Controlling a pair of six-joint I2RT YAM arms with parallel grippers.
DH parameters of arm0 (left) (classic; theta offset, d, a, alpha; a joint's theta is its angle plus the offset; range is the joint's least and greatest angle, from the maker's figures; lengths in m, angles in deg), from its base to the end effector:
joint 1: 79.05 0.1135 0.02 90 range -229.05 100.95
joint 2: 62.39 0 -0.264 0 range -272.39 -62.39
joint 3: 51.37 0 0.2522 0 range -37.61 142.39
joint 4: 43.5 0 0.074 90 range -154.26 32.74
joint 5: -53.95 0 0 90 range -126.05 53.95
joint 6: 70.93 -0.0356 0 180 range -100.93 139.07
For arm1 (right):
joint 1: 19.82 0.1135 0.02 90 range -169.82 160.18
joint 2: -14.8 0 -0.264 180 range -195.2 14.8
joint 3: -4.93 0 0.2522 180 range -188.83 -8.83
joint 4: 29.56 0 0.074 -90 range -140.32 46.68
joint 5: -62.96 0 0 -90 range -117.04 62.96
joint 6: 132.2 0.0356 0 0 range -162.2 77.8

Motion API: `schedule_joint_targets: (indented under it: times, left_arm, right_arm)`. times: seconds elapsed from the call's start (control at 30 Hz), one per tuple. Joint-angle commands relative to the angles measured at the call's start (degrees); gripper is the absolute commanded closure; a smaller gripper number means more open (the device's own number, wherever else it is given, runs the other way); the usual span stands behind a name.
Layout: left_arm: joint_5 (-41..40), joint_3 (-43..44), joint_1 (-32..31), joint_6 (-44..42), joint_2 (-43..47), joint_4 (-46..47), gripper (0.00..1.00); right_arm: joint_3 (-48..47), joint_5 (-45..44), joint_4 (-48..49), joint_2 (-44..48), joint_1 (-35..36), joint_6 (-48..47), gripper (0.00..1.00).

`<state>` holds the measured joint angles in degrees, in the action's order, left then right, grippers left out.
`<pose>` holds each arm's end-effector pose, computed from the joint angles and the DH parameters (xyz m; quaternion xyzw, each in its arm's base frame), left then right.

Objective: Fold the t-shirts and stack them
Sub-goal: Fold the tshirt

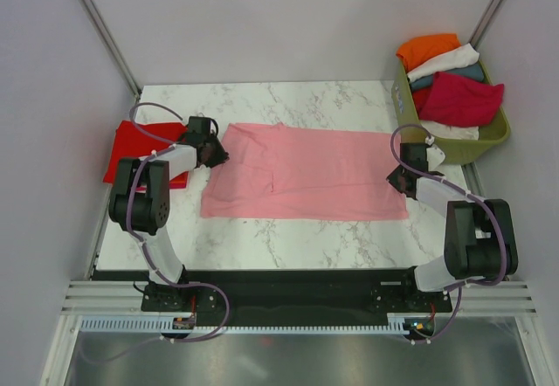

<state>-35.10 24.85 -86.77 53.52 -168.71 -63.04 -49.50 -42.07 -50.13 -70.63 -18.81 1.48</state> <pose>0.3798 -0.0521 0.1569 -0.2142 0.9138 -0.1314 0.3191 0.2826 -0.0043 0.1619 0.3807 0.8564 0.0098 0.3487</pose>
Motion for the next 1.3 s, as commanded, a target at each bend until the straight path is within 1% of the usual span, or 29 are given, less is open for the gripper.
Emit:
schedule_joint_targets:
  times: [0.0, 0.07, 0.17, 0.4, 0.43, 0.53, 0.57, 0.73, 0.87, 1.27]
  left_arm:
    - [-0.8, 2.4, 0.1, -1.9, -0.6, -0.7, 0.69]
    - [-0.8, 2.2, 0.1, -2.0, -0.2, -1.0, 0.67]
    - [-3.1, 2.0, -0.1, -2.5, 0.6, -1.6, 0.64]
    - [-4.0, 1.4, -0.5, -2.6, 1.2, -2.0, 0.64]
    - [-3.9, 1.4, -0.7, -2.6, 1.1, -1.9, 0.65]
    - [-2.9, 2.1, -0.9, -3.2, 0.6, -1.9, 0.79]
    - [-2.6, 2.3, -0.9, -3.3, 0.6, -1.9, 0.86]
    - [-2.1, 2.5, -0.9, -3.8, 1.1, -1.9, 0.97]
    - [-2.6, 2.1, -1.0, -4.1, 2.4, -2.0, 0.98]
    - [-2.0, 1.9, -1.0, -4.4, 6.3, -2.4, 0.98]
  right_arm:
    - [-1.0, 0.0, 1.7, 1.8, 0.1, 0.3, 1.00]
    - [-1.0, -0.2, 1.7, 1.8, 0.1, 0.3, 1.00]
    - [-0.9, 0.0, 1.7, 1.7, 0.1, 0.3, 1.00]
    - [-0.6, 0.0, 1.7, 1.7, 0.1, 0.4, 1.00]
    - [-0.6, -0.1, 1.7, 1.8, 0.1, 0.4, 1.00]
    - [-0.6, -0.1, 1.6, 2.3, 0.0, 0.4, 1.00]
    - [-0.6, 0.0, 1.5, 2.5, 0.1, 0.4, 1.00]
    - [-0.7, 0.0, 1.4, 3.1, 0.1, 0.4, 1.00]
    - [-0.8, 0.3, 1.4, 2.8, 0.1, 0.6, 1.00]
    - [-1.3, 0.3, 0.9, 3.8, 0.0, 0.7, 1.00]
